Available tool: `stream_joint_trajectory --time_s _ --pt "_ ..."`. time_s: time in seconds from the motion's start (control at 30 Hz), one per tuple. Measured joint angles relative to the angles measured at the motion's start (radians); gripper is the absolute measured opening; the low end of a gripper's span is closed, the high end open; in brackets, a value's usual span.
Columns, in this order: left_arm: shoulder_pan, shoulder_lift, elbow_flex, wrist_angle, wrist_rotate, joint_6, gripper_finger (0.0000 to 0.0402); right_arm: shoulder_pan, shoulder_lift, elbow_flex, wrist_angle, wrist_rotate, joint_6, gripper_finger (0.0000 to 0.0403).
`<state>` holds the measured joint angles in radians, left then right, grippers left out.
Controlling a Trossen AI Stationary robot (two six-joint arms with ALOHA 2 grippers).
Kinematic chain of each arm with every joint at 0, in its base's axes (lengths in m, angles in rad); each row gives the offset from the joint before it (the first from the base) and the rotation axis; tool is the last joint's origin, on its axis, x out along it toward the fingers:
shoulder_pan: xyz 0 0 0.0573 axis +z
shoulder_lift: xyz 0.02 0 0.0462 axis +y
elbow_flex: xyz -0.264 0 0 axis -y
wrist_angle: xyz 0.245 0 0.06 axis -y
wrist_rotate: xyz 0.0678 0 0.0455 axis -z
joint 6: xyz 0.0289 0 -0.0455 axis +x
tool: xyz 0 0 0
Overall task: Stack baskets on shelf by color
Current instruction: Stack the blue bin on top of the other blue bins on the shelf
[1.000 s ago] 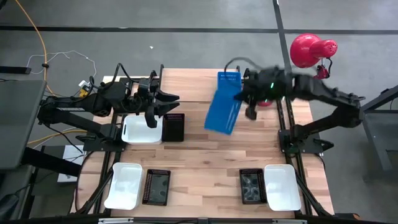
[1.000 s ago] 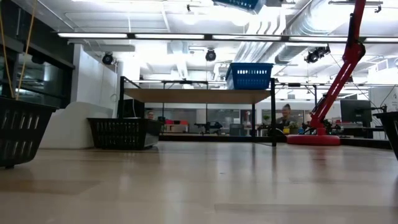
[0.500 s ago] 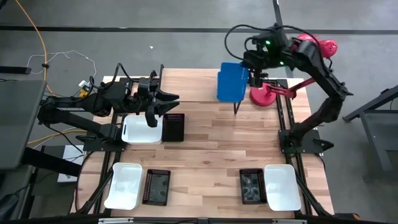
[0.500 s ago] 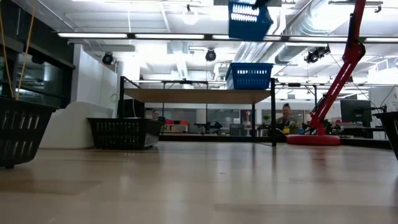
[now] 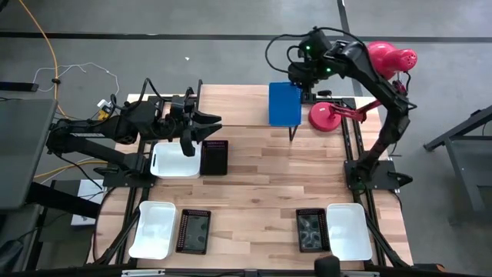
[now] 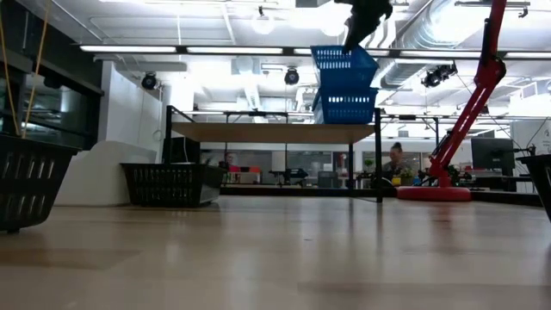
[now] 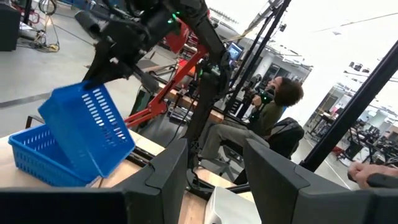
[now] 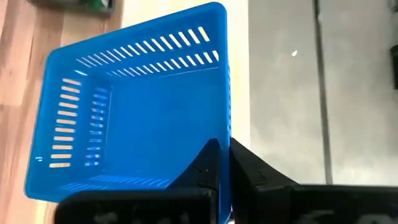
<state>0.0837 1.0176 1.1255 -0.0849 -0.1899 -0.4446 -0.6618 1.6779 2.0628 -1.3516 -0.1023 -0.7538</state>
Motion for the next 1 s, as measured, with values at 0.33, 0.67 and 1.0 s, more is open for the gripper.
stream_joint_trajectory --time_s 0.33,0.67,1.0 --pt "0.0 0.0 0.0 0.0 0.0 0.003 0.0145 -0.031 0.018 0.0 -0.012 0.006 -0.007 0.0001" --pt "0.0 0.0 0.0 0.0 0.0 0.003 0.0145 -0.032 0.018 0.0 -0.012 0.022 -0.006 0.001" --pt "0.0 0.0 0.0 0.0 0.0 0.003 0.0145 -0.032 0.018 0.0 -0.012 0.021 -0.007 0.0012"
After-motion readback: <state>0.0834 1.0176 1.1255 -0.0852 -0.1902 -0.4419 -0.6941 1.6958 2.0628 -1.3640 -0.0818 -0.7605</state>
